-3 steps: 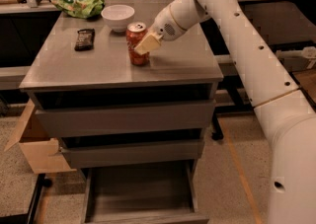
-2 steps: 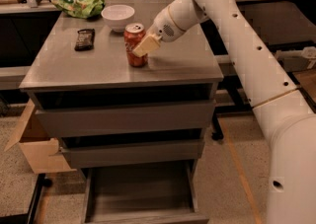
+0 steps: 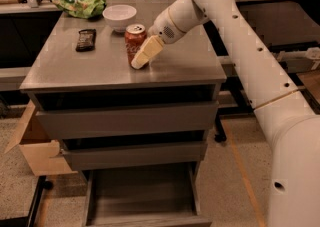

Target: Pick coke can from bottom drawer and place on counter

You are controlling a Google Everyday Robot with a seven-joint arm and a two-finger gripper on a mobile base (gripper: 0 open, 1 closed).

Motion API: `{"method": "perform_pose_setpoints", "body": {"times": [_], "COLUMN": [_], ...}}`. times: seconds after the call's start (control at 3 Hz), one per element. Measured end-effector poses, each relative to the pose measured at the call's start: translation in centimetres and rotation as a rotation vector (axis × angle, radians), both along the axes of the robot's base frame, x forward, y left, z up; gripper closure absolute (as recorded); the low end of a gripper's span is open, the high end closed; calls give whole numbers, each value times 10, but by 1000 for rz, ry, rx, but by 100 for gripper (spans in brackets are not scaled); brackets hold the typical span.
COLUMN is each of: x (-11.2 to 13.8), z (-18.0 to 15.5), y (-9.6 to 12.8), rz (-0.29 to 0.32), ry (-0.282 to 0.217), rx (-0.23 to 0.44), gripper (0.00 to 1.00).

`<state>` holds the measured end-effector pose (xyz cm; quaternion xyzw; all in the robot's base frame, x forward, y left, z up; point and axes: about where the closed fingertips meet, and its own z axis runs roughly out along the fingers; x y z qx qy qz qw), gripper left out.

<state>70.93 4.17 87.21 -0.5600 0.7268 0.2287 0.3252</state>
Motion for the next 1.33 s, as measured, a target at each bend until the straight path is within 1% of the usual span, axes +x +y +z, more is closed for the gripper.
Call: {"method": "perform_pose_setpoints", "body": {"times": [0.33, 0.67, 1.0, 1.33], "x": [0, -7, -24, -27], "z": [0, 8, 26, 25], "y": [0, -26, -78, -127], "rz": [0, -43, -121, -197], "ry": [0, -28, -97, -103], "rx": [0, 13, 75, 76], "gripper": [0, 0, 0, 0]}}
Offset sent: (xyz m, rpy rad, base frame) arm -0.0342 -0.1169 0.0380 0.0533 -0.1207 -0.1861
